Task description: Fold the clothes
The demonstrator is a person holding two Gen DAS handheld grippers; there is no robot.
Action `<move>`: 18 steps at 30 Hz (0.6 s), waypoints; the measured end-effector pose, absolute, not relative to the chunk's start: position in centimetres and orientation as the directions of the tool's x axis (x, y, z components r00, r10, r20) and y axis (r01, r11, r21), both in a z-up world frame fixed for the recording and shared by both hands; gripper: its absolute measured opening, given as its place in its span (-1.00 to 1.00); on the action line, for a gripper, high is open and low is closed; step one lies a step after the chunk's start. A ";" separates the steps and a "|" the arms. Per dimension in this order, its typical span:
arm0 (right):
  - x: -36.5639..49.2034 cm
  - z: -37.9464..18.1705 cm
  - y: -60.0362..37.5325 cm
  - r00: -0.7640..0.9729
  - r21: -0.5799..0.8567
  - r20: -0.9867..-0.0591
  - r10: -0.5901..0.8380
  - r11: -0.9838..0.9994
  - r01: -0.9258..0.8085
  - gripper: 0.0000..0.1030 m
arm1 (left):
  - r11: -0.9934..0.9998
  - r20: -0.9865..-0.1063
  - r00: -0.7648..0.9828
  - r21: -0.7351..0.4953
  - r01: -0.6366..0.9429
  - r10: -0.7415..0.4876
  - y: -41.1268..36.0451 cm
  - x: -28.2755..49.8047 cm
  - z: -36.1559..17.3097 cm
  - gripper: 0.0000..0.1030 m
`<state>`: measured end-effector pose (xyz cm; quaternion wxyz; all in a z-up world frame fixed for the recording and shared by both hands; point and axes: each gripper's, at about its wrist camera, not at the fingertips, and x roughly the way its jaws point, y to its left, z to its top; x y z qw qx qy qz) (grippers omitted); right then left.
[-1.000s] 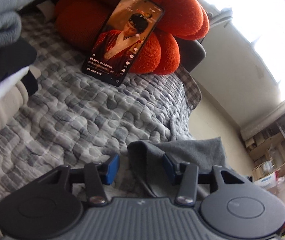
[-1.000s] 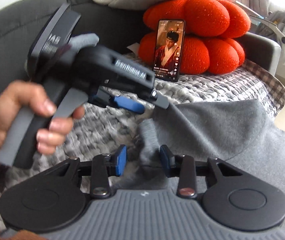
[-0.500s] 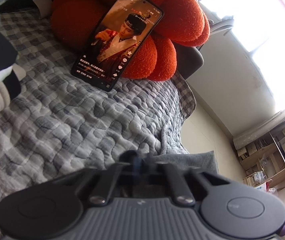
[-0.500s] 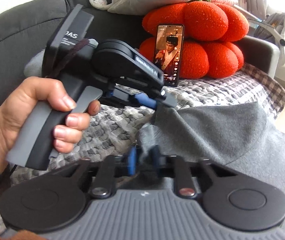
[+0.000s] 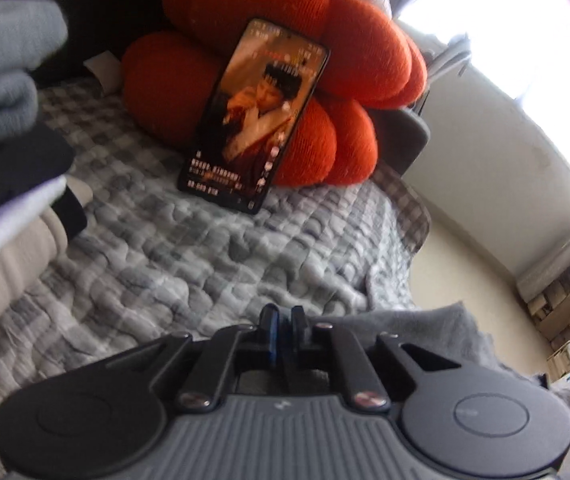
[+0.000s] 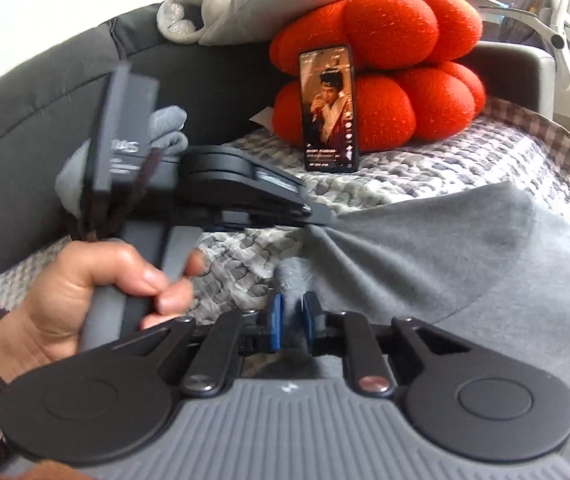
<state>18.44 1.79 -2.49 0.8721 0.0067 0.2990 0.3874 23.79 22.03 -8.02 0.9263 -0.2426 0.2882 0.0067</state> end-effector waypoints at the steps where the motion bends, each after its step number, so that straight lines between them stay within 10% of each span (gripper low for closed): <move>1: 18.7 -2.0 1.1 0.539 0.252 -0.505 0.674 0.712 -0.655 -0.53 | 0.886 -0.522 0.843 -0.442 -0.139 -0.128 21.9 23.3 -7.4 -0.80; 10: 20.8 -0.4 -4.6 0.616 0.396 -0.440 0.654 0.756 -0.520 -0.48 | 0.932 -0.589 0.776 -0.362 -0.004 -0.225 18.6 20.6 -5.5 -0.29; 18: 21.5 -1.1 -5.2 0.658 0.342 -0.484 0.577 0.817 -0.465 -0.48 | 0.977 -0.667 0.728 -0.210 0.022 -0.160 16.5 18.2 -8.0 -0.69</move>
